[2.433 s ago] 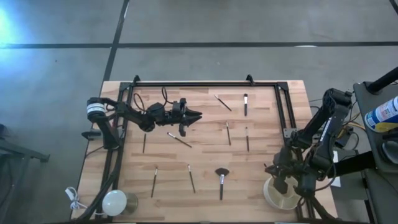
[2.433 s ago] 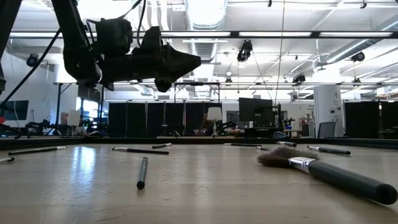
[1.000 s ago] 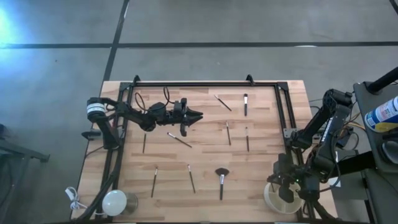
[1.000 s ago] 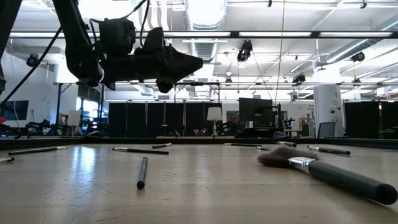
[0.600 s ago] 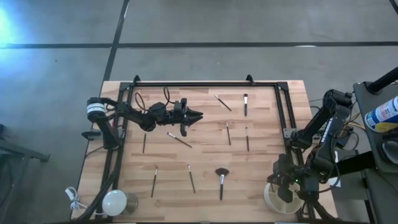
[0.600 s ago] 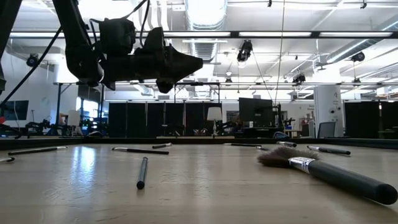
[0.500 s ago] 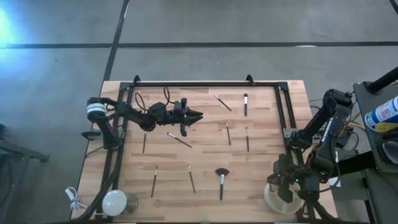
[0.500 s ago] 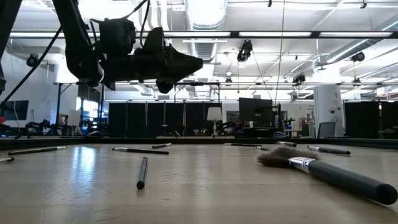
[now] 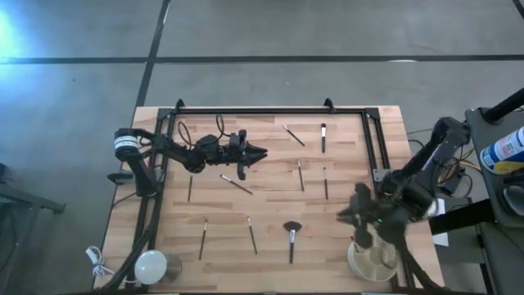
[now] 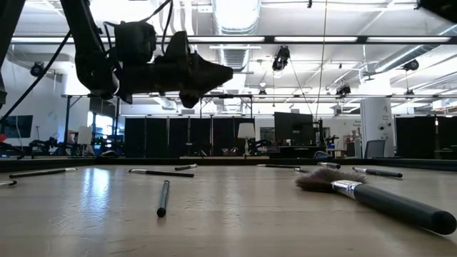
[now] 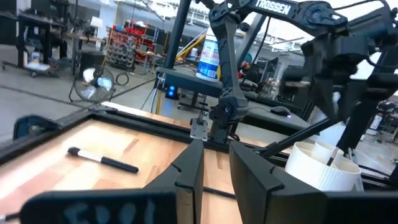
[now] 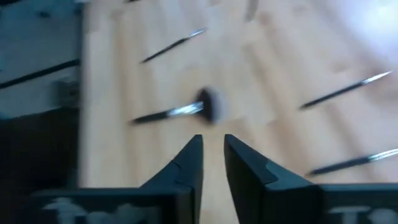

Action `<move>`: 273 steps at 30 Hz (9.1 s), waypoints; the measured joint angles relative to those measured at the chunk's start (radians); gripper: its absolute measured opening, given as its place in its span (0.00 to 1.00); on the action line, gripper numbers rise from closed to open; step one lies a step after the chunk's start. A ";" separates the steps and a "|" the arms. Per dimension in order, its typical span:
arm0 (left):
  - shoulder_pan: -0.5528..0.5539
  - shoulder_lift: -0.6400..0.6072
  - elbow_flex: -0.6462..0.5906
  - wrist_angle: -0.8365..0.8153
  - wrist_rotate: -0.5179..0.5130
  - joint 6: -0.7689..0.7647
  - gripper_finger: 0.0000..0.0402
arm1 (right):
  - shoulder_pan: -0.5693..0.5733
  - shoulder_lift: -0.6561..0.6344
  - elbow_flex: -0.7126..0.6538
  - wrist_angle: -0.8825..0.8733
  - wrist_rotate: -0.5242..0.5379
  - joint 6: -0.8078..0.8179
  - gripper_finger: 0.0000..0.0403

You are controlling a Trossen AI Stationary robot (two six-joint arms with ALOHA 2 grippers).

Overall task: Put items in baskets/containers
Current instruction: Put the black highlighter brush into the white organizer

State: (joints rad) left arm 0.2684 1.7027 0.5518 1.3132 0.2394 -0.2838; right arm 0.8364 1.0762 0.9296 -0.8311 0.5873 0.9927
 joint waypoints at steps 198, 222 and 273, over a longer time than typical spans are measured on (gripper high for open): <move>-0.177 0.006 0.166 -0.279 -0.257 -0.035 0.21 | -0.680 0.488 0.341 0.405 -0.008 -1.073 0.02; -0.145 -0.009 0.119 -0.188 -0.234 -0.017 0.08 | -0.675 0.426 0.322 0.307 -0.009 -0.906 0.06; -0.093 -0.038 -0.018 0.241 0.053 -0.098 0.26 | -0.781 0.529 -0.008 1.214 -0.380 -0.825 0.10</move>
State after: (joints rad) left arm 0.1757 1.6643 0.5343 1.5547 0.2920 -0.3816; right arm 0.0559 1.6051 0.9218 0.3832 0.2073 0.1677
